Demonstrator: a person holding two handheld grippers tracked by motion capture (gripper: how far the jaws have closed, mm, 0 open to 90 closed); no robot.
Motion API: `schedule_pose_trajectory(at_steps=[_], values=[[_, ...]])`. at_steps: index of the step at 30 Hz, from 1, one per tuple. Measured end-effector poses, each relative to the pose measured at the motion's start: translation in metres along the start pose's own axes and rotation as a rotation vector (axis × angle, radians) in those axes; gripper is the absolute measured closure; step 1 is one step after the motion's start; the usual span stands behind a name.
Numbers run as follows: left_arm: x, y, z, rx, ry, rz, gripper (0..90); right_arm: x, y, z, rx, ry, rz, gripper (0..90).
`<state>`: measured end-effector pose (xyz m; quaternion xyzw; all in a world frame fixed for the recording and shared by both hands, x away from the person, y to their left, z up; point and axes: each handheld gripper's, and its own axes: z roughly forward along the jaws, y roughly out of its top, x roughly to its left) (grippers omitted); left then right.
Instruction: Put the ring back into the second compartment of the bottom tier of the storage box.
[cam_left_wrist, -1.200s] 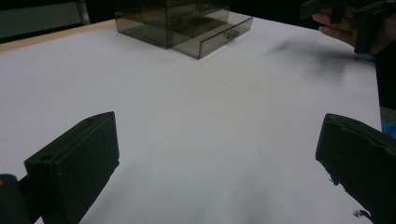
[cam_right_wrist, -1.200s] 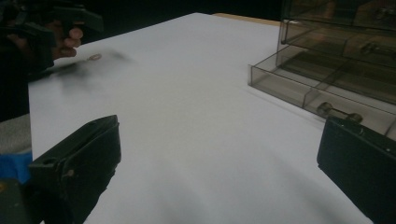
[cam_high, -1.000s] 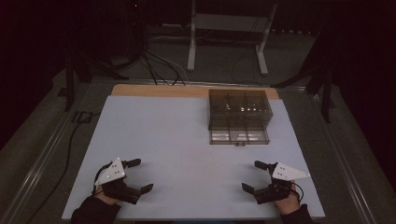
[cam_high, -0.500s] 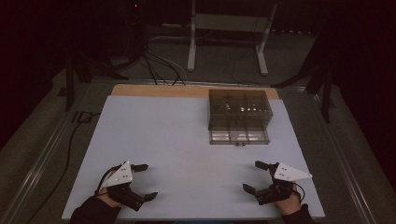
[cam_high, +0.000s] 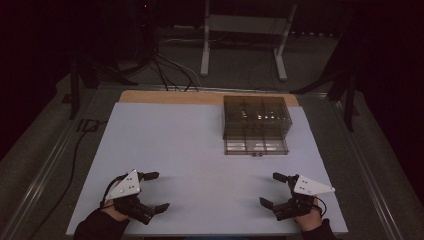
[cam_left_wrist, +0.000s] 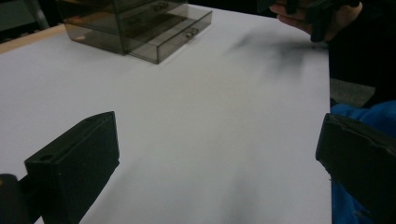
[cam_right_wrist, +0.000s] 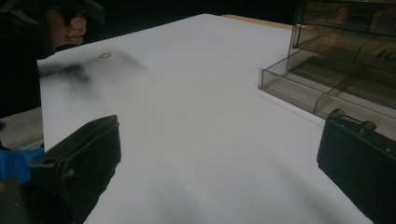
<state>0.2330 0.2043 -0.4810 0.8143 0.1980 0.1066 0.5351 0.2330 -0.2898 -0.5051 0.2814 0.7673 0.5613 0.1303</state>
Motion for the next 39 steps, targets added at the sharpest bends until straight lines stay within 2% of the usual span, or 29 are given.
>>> schedule_pose_trajectory(at_steps=[8,13,23,25,28,31,39], values=[[0.007,0.004,-0.012,-0.037,0.058,-0.024,0.6,-0.001,0.0,-0.002,-0.006,-0.007,0.005,0.0],[0.009,0.005,-0.016,-0.043,0.069,-0.032,0.6,-0.001,0.0,-0.002,-0.009,-0.009,0.009,0.0],[0.015,0.003,-0.025,-0.045,0.125,-0.044,0.6,-0.002,0.0,-0.003,-0.017,-0.014,0.012,0.0],[0.015,0.003,-0.025,-0.045,0.125,-0.044,0.6,-0.002,0.0,-0.003,-0.015,-0.014,0.012,0.0],[0.02,-0.002,-0.028,-0.038,0.145,-0.062,0.6,-0.002,0.0,-0.003,-0.014,-0.017,0.015,0.0],[0.021,-0.002,-0.029,-0.038,0.149,-0.063,0.6,-0.002,-0.001,-0.004,-0.013,-0.018,0.017,0.0],[0.028,-0.008,-0.038,-0.034,0.2,-0.083,0.6,-0.002,0.0,-0.004,-0.015,-0.017,0.017,0.0]])
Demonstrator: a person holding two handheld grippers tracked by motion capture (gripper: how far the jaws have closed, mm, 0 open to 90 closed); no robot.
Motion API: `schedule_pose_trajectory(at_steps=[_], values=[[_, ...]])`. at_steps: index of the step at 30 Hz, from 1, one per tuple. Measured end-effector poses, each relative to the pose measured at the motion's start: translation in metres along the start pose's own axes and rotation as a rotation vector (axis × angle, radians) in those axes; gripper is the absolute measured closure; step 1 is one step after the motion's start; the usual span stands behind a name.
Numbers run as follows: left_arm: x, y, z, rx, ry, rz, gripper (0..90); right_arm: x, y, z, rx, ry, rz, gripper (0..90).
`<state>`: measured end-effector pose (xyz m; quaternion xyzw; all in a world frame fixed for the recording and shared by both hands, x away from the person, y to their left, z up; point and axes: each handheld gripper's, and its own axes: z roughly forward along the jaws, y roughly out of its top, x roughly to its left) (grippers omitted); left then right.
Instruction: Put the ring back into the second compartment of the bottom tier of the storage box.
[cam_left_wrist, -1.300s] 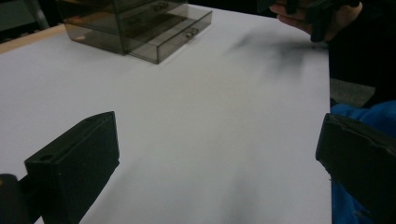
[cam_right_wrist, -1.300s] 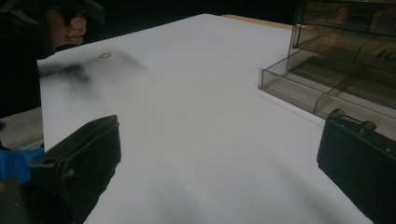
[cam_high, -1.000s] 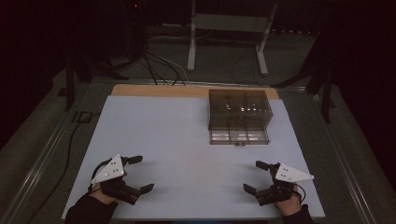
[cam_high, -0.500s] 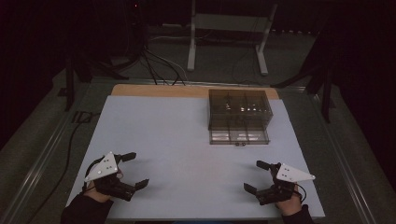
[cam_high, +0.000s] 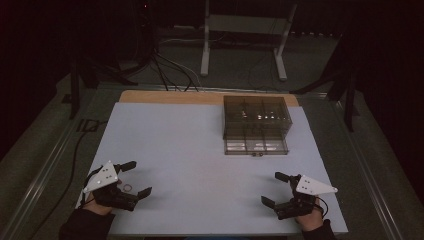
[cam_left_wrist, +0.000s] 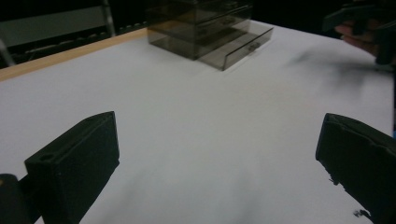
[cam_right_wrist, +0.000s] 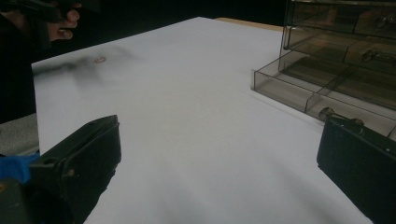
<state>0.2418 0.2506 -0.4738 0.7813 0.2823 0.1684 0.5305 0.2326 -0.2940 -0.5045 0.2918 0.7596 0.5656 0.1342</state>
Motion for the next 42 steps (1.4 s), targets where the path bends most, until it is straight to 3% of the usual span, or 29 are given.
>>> schedule_pose_trajectory(at_steps=[10,11,16,24,26,30,35,42], values=[[0.008,-0.006,-0.006,0.004,0.025,-0.026,0.6,0.0,0.0,0.0,0.002,0.0,0.003,0.0],[0.013,-0.009,-0.009,0.0,0.045,-0.042,0.6,0.0,0.0,0.0,0.0,0.0,0.006,0.0],[0.021,-0.013,-0.016,0.006,0.066,-0.075,0.6,-0.001,0.0,0.0,0.0,-0.003,0.009,0.0],[0.034,-0.026,-0.027,0.042,0.134,-0.101,4.0,0.0,-0.001,0.0,0.002,-0.003,0.006,0.0],[0.037,-0.029,-0.028,0.055,0.14,-0.113,4.0,-0.001,0.0,0.0,0.002,-0.002,0.007,0.0],[0.041,-0.035,-0.029,0.127,0.141,-0.138,5.4,0.0,-0.001,0.0,0.004,-0.004,0.006,0.0],[0.043,-0.039,-0.028,0.161,0.128,-0.169,9.6,-0.001,-0.001,0.001,0.006,-0.002,0.01,0.0],[0.044,-0.043,-0.022,0.232,0.136,-0.157,23.0,-0.001,-0.001,0.0,0.006,-0.003,0.013,0.0]])
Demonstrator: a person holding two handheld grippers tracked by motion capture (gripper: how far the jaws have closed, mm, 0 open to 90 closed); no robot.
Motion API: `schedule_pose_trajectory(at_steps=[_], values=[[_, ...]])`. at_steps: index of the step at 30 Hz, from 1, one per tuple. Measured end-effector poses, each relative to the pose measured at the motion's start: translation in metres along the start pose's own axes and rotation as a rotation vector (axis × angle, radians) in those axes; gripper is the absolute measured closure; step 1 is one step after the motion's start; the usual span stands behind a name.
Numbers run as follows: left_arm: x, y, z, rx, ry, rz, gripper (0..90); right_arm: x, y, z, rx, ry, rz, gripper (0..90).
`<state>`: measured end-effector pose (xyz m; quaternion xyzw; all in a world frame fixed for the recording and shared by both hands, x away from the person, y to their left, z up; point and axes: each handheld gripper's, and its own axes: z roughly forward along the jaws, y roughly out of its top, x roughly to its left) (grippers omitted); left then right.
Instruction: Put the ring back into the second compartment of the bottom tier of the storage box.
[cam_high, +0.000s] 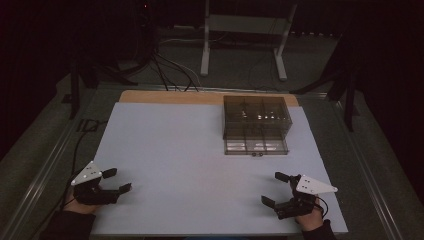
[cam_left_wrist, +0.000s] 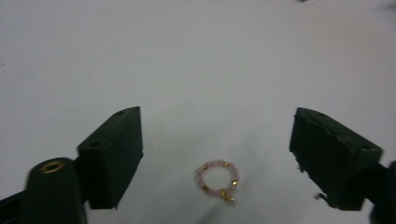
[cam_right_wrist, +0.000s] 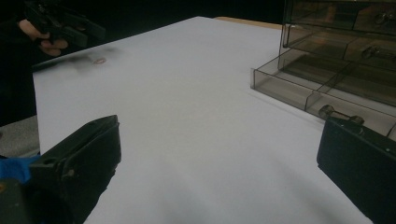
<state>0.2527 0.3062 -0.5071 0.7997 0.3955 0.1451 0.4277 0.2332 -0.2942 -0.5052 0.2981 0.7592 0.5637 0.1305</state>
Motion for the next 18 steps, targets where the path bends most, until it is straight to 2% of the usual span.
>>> schedule_pose_trajectory(at_steps=[7,18], values=[[0.001,-0.002,0.007,0.069,0.025,0.02,43.3,0.0,0.0,0.0,-0.001,0.0,0.003,0.0],[0.001,-0.003,0.015,0.145,0.049,0.045,61.9,0.0,0.0,-0.001,0.002,-0.003,0.003,0.0]])
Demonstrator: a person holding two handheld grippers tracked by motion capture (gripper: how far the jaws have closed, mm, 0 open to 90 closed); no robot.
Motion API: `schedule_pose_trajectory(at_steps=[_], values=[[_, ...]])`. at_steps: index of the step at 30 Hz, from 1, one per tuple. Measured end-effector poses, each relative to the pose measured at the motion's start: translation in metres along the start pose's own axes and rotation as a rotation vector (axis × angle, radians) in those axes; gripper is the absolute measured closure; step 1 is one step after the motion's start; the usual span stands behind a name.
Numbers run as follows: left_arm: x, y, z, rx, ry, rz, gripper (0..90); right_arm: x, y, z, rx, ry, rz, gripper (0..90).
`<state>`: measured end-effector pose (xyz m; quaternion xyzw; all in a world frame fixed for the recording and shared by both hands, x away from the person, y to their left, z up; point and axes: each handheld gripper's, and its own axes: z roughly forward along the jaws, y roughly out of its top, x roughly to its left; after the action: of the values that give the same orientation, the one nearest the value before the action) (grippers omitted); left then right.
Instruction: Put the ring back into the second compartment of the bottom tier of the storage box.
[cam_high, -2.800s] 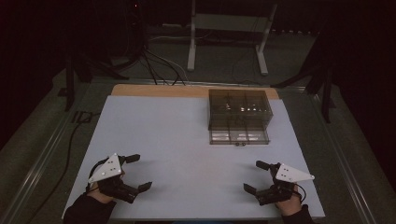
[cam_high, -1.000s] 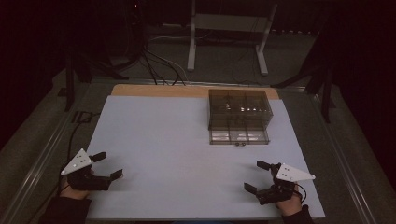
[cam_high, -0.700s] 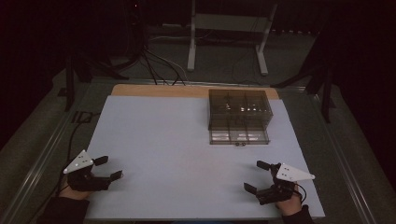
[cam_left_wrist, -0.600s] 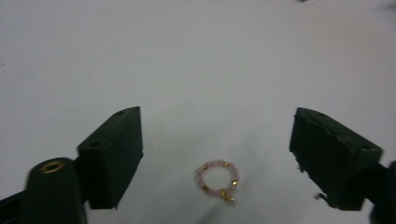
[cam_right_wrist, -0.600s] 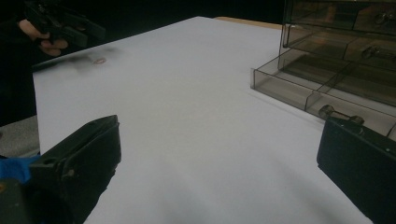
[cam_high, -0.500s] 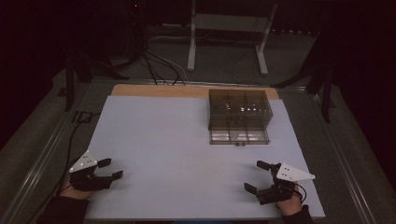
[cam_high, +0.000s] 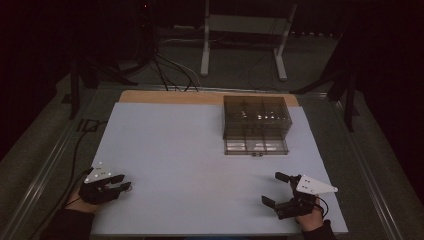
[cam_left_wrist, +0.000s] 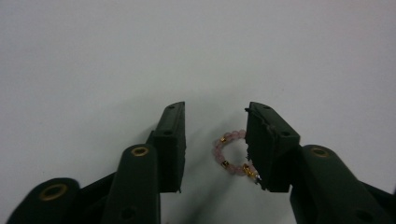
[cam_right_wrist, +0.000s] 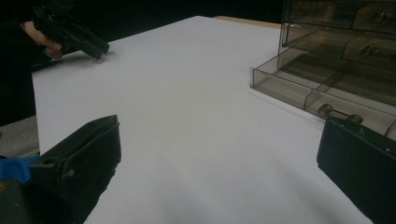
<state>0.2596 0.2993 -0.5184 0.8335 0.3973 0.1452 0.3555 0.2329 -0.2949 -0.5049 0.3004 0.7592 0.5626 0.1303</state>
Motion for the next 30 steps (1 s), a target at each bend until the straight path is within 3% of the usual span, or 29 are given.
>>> schedule_pose_trajectory(at_steps=[8,14,22,30], values=[[0.0,0.002,0.002,0.032,0.017,0.004,72.7,0.0,0.0,0.0,-0.003,0.0,0.0,0.0],[-0.006,0.008,0.004,0.082,0.032,0.034,81.4,0.0,0.0,0.0,-0.002,-0.003,0.0,0.0],[-0.006,0.012,0.005,0.11,0.018,0.002,88.6,0.0,0.0,0.0,0.001,-0.005,-0.003,0.0],[-0.006,0.013,0.005,0.112,0.021,-0.015,89.7,0.0,0.0,-0.001,0.002,-0.005,-0.003,0.0]])
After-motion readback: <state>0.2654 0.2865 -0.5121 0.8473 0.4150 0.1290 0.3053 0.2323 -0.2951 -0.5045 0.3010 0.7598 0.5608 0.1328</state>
